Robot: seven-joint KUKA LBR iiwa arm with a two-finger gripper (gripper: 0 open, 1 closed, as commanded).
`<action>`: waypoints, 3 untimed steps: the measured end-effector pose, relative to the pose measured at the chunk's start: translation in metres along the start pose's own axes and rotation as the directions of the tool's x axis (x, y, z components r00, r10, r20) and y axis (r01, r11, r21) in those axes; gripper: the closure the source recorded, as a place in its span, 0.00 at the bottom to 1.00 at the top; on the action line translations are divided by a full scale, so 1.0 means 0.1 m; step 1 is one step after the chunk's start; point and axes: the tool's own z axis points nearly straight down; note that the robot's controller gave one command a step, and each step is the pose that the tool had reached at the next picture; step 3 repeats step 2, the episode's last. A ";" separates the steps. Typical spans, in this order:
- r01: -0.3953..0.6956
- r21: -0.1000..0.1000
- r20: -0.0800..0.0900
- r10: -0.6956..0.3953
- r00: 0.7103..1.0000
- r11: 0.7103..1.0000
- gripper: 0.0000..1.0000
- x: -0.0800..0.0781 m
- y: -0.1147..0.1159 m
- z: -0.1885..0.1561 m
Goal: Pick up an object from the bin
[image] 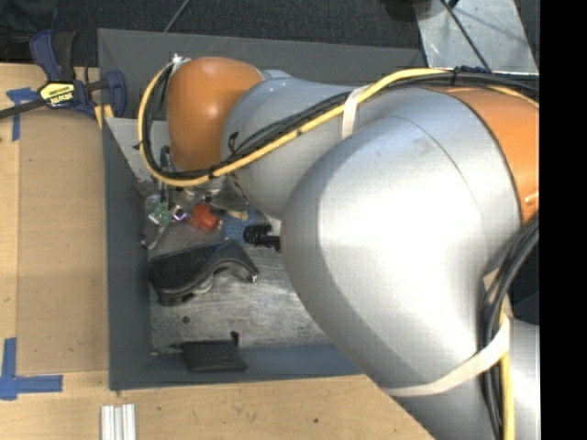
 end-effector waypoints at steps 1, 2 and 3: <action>-0.189 -0.008 -0.005 0.189 0.982 0.982 0.00 -0.10 -0.11 0.01; -0.192 -0.015 0.009 0.192 0.981 0.981 1.00 -0.17 -0.13 -0.01; -0.192 -0.015 0.009 0.192 0.981 0.981 1.00 -0.17 -0.13 -0.01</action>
Offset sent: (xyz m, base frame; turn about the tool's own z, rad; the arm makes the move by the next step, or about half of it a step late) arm -0.0014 -0.0208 -0.0046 0.1984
